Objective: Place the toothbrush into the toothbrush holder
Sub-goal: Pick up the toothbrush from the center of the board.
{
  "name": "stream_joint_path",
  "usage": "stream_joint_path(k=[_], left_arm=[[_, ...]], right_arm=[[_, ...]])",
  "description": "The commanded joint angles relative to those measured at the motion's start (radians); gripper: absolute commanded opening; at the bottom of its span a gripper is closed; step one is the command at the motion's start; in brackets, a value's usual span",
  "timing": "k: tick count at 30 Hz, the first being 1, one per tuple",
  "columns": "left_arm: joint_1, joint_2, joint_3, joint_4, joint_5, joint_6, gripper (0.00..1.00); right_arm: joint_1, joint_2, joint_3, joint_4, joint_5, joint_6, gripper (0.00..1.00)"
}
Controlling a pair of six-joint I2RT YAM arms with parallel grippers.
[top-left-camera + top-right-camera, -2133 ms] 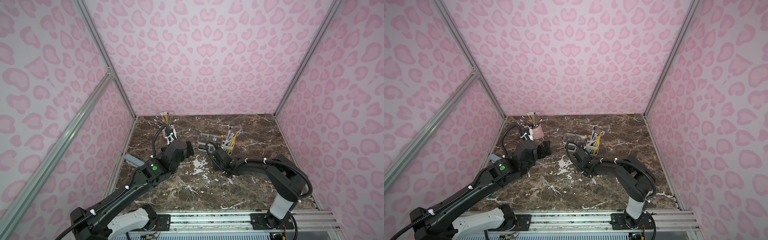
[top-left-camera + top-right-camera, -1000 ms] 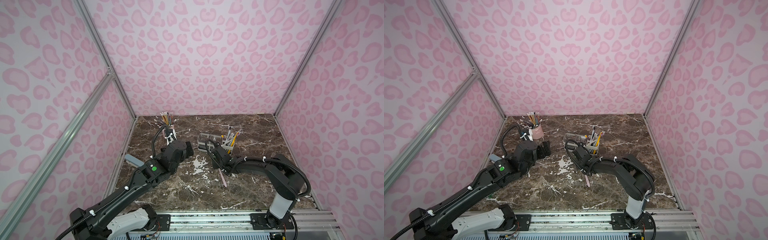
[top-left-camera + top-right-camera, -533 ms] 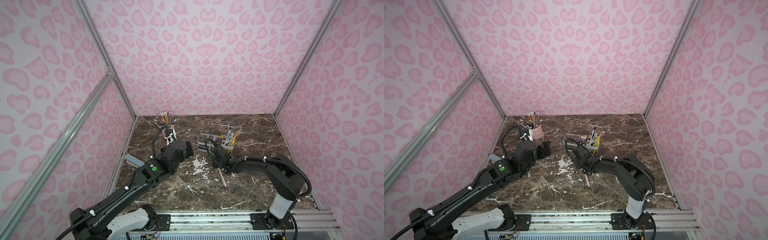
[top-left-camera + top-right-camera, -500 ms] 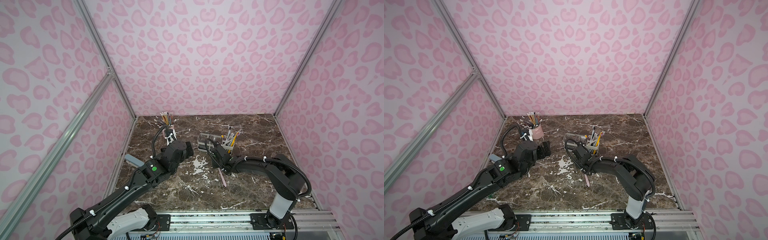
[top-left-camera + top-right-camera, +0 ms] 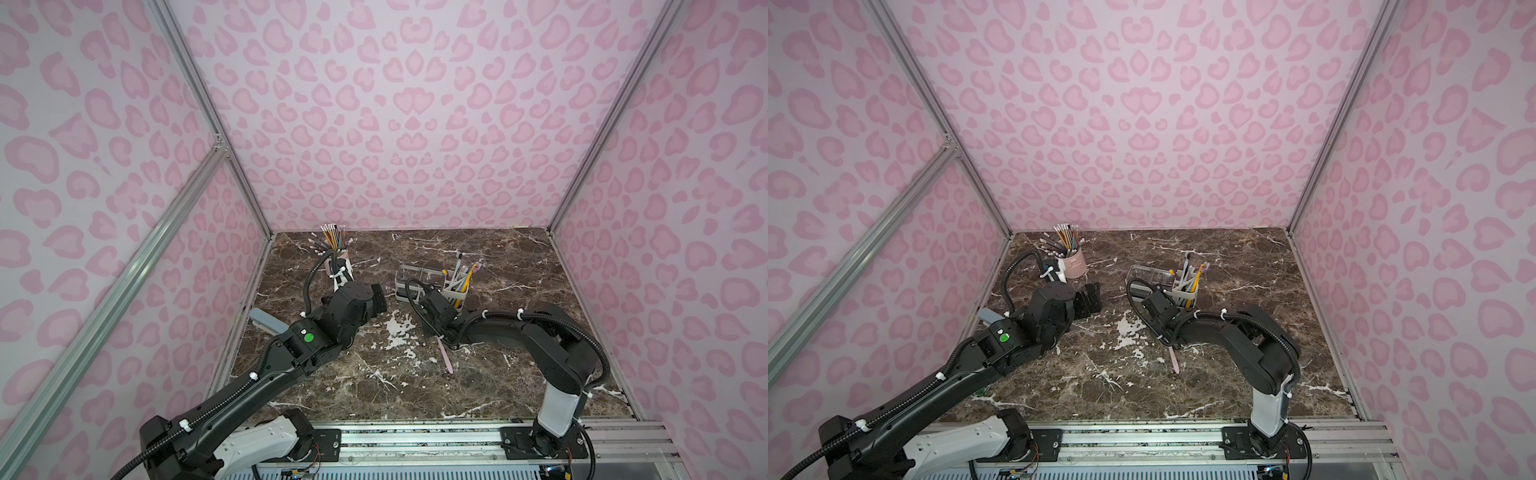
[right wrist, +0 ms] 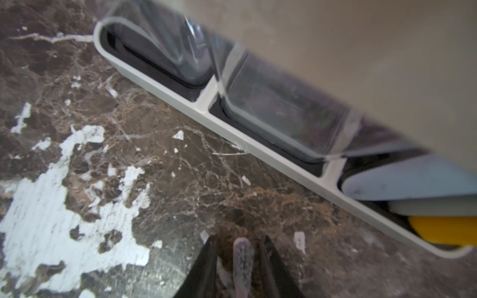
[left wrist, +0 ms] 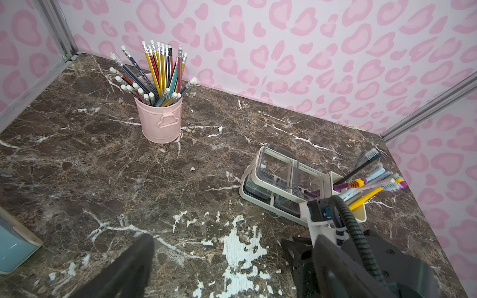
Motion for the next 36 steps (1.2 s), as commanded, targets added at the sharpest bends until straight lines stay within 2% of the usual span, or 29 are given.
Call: stream_joint_path(k=[1, 6, 14, 22, 26, 31, 36], left_arm=[[0.0, -0.003, 0.0, 0.019, -0.011, -0.016, 0.98], [0.0, -0.002, -0.001, 0.019, -0.01, -0.015, 0.98], [0.0, -0.004, -0.002, 0.02, -0.007, -0.016, 0.98], [0.0, -0.003, -0.01, 0.023, 0.013, -0.021, 0.98], [0.0, -0.014, -0.042, 0.03, 0.062, -0.033, 0.98], [0.0, -0.045, -0.154, 0.138, 0.226, -0.054, 1.0], [-0.003, -0.073, -0.234, 0.229, 0.338, -0.079, 0.99]], right_arm=[[0.0, 0.013, 0.016, -0.037, 0.016, 0.011, 0.29], [0.0, 0.013, 0.016, -0.051, 0.016, 0.021, 0.21], [0.021, -0.068, -0.001, -0.038, 0.004, 0.024, 0.13], [0.025, -0.153, -0.024, -0.028, -0.007, 0.029, 0.11], [0.02, -0.204, -0.03, -0.033, 0.0, 0.035, 0.1], [0.01, -0.25, -0.008, -0.055, -0.005, 0.032, 0.09], [0.008, -0.309, 0.019, -0.076, 0.005, 0.037, 0.08]])
